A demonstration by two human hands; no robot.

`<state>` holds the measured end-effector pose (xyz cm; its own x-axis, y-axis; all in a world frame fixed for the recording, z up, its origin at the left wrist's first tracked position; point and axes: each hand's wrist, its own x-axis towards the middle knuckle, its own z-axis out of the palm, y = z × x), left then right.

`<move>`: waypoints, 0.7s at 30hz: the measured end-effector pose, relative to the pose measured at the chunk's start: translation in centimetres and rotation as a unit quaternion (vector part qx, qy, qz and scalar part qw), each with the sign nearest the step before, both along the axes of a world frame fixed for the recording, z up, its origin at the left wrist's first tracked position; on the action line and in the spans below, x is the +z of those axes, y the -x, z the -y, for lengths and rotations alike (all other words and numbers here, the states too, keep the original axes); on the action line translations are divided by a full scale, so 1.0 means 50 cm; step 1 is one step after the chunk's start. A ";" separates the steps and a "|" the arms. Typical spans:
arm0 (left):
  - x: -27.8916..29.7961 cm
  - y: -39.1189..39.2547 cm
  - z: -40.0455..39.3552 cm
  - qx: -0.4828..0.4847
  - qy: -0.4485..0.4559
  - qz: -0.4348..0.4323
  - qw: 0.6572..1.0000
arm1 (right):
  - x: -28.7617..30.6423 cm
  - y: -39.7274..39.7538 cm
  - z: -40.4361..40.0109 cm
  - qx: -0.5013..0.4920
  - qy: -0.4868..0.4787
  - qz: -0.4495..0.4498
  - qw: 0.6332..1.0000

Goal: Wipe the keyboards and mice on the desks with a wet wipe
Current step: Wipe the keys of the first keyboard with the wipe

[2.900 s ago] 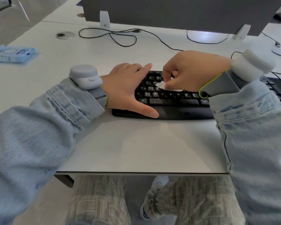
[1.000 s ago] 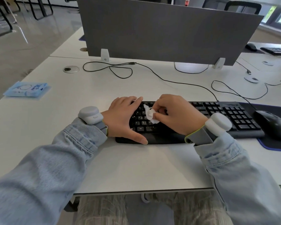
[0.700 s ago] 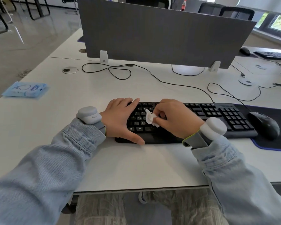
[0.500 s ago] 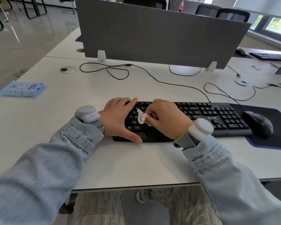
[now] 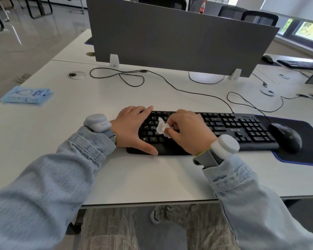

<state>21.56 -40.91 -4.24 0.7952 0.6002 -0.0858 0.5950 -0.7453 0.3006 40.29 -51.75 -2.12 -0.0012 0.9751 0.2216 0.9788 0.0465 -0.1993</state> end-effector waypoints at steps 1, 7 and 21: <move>0.000 0.000 0.000 0.000 -0.001 0.000 1.000 | 0.001 -0.011 0.002 -0.012 0.006 0.002 1.000; -0.005 -0.001 -0.004 -0.002 -0.012 -0.006 1.000 | -0.002 0.020 0.019 -0.001 -0.041 -0.064 0.997; -0.002 0.000 -0.003 -0.002 -0.013 -0.012 1.000 | -0.013 -0.085 0.103 -0.115 -0.003 -0.018 0.993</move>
<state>21.57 -40.76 -4.32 0.7950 0.5998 -0.0899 0.5995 -0.7546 0.2667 44.56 -56.90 -2.79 0.2294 0.9475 0.2228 0.9558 -0.1761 -0.2353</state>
